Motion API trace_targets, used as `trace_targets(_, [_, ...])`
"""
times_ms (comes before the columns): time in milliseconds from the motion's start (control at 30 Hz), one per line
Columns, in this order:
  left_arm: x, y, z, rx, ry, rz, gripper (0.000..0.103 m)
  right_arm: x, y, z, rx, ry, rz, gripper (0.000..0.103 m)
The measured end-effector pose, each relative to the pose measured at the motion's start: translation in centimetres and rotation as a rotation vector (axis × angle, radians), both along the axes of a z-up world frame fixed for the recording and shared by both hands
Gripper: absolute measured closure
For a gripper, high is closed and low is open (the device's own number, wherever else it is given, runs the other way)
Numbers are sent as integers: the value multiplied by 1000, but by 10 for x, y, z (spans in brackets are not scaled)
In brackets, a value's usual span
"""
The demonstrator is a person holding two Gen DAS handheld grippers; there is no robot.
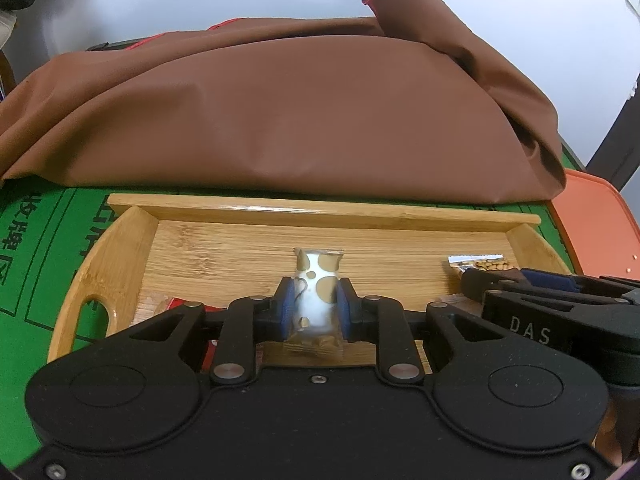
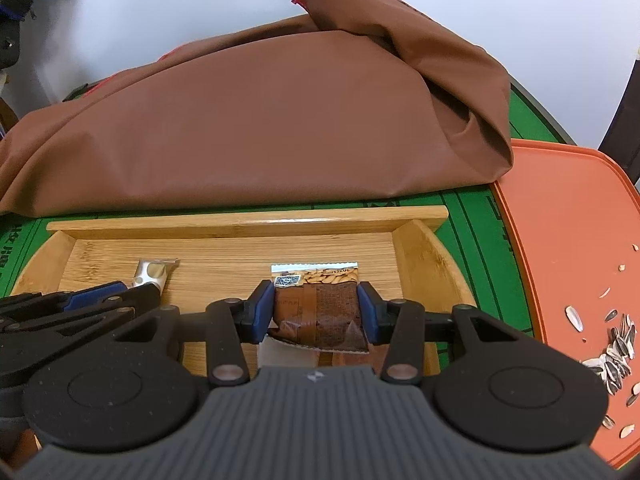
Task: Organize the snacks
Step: 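Lower both packets into the tray and open both tools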
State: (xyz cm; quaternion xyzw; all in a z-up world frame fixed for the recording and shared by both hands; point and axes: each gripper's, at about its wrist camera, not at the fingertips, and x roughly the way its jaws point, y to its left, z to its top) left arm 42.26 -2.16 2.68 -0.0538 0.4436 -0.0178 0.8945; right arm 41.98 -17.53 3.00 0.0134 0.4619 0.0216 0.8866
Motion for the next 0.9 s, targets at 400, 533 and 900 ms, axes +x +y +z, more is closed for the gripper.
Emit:
trace_targets(400, [-19,8,17,-5,-48,-5,53,-17,-4,15,8,-43,23,35])
trace_targets(533, [-34,12,27,11,-85,-12,37,-31,-4,20,2,-65,38,30])
trace_targets(900, [-87,19,45,73,-165,-33,16,-75,-7,39,-25,-149,81,16])
